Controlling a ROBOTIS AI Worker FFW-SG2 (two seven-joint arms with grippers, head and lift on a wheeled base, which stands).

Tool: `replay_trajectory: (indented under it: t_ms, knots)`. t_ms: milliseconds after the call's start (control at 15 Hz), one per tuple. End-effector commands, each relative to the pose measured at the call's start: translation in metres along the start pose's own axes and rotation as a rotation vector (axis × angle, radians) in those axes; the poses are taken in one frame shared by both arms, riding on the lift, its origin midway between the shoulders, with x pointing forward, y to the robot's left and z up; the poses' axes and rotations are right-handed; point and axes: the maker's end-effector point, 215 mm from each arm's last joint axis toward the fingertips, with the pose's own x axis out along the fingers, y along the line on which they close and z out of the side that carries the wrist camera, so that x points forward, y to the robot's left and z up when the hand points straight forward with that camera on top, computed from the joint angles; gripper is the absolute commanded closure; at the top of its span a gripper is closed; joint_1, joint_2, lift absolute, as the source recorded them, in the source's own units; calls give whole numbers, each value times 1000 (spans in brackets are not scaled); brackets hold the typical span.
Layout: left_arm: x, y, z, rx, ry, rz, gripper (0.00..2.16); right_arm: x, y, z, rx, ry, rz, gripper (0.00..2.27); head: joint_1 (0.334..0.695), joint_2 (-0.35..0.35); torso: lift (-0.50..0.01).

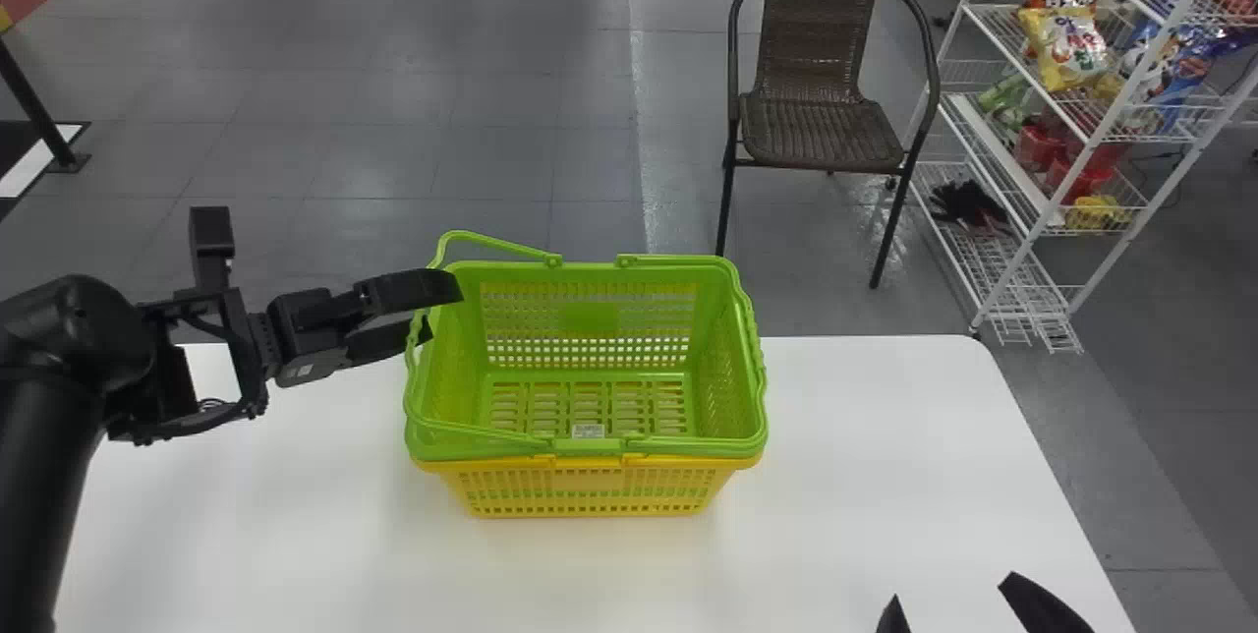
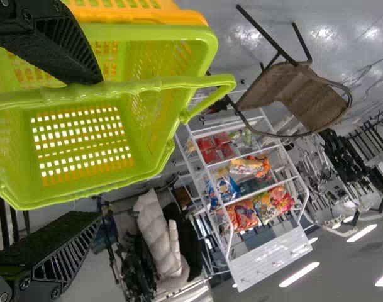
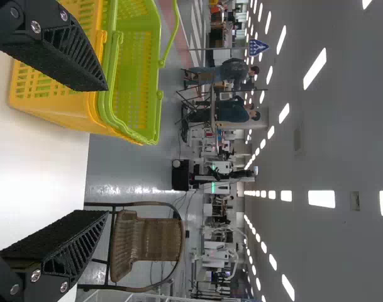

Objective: Grasp handle with right gripper to insert into left gripper then lift and swing left to center

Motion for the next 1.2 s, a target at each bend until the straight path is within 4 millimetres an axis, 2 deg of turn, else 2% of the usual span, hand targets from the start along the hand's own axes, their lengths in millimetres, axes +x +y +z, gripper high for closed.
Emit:
replay_trajectory:
  t_ms: [0, 333, 667, 867, 1000, 1133]
  knots:
    - [5, -10, 4, 4, -3, -23, 60, 6, -9, 5, -10, -14, -17, 120, 695, -61, 0]
    - [23, -35, 7, 32, 31, -57, 60, 21, -18, 4, -17, -11, -32, 120, 695, -90, 0]
    - [39, -66, -9, 17, 118, -95, 63, 52, -39, 5, -29, 5, -63, 120, 695, -140, 0]
    - [45, -82, -8, 42, 155, -111, 63, 69, -47, 3, -39, 26, -67, 120, 695, -171, 0]
    - [47, -91, -2, 66, 166, -121, 63, 77, -48, -2, -42, 44, -66, 120, 695, -179, 0]
    - [49, -93, -5, 75, 179, -120, 63, 87, -50, -6, -47, 54, -64, 120, 695, -185, 0]
